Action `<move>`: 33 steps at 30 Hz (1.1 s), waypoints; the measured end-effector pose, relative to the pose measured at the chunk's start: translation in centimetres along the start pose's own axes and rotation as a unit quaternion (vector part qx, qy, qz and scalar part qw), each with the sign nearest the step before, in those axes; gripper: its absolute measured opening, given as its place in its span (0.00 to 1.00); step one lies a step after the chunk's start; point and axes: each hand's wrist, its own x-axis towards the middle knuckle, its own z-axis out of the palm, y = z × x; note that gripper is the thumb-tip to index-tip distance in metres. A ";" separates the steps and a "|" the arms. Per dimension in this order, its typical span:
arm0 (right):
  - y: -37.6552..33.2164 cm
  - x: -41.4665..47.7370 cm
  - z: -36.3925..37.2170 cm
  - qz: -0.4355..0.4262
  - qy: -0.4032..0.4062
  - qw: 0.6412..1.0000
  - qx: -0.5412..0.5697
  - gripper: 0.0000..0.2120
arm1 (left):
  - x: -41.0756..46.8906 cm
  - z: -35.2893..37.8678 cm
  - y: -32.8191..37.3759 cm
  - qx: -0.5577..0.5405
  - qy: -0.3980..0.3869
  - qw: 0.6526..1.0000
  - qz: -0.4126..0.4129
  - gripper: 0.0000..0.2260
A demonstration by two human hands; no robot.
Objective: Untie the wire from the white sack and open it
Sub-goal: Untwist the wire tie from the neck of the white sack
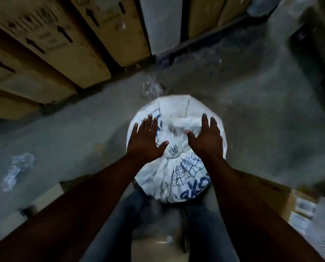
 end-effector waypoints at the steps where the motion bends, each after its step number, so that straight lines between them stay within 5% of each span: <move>1: 0.8 0.4 1.7 -0.003 -0.007 1.000 -0.004 0.43 | 0.6 2.0 -0.2 0.002 -0.025 1.000 0.000 0.46; 8: 5.7 2.8 11.9 0.012 -0.024 0.999 0.037 0.49 | 3.4 13.4 0.3 -0.089 -0.103 0.988 -0.070 0.54; 12: 6.9 4.6 14.3 0.020 0.000 0.995 0.098 0.49 | 6.0 16.2 0.6 -0.234 -0.141 0.948 -0.165 0.59; 25: 8.9 10.6 23.0 -0.071 0.104 0.982 0.142 0.42 | 13.4 24.1 -1.2 -0.458 -0.014 0.870 -0.180 0.63; 30: 9.3 11.9 22.4 0.037 0.113 0.951 0.284 0.61 | 14.1 23.7 -1.8 -0.519 -0.018 0.834 -0.186 0.67; 33: 9.0 11.6 20.4 0.113 0.062 0.912 0.389 0.63 | 13.2 21.8 -1.5 -0.511 -0.047 0.841 -0.169 0.65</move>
